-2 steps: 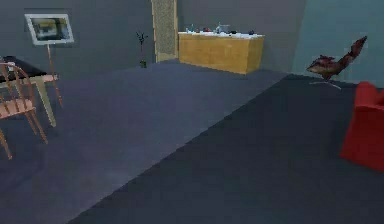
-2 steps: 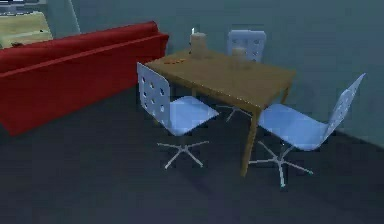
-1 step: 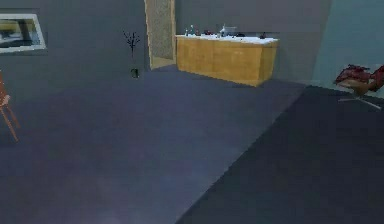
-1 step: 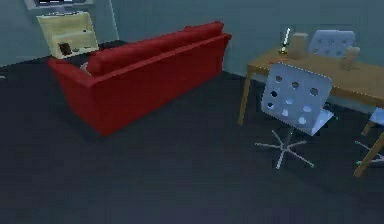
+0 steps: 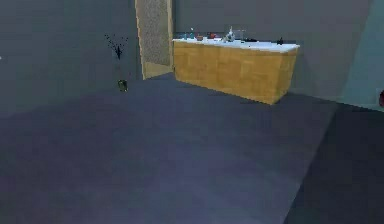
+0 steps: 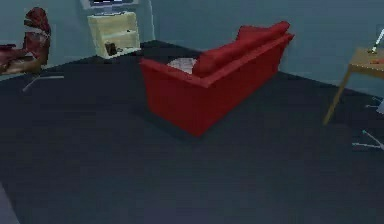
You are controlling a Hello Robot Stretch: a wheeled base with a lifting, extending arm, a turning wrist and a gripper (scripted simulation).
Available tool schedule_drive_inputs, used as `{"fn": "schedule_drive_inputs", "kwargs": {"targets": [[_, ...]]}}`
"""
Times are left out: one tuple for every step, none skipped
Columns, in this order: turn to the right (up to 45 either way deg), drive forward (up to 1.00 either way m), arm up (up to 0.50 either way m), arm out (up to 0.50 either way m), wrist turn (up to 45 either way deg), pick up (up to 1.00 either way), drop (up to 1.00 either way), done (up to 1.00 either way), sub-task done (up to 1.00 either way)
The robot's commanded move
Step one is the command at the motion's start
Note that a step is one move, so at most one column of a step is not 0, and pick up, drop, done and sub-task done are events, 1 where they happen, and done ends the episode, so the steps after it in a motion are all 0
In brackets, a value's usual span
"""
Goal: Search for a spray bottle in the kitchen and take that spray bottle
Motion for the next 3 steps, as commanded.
{"fn": "schedule_drive_inputs", "kwargs": {"targets": [[0.0, 1.00, 0.00, 0.00, 0.0, 0.00, 0.00, 0.00, 0.00], [0.0, 1.00, 0.00, 0.00, 0.0, 0.00, 0.00, 0.00, 0.00], [0.0, 1.00, 0.00, 0.00, 0.0, 0.00, 0.00, 0.00, 0.00]]}}
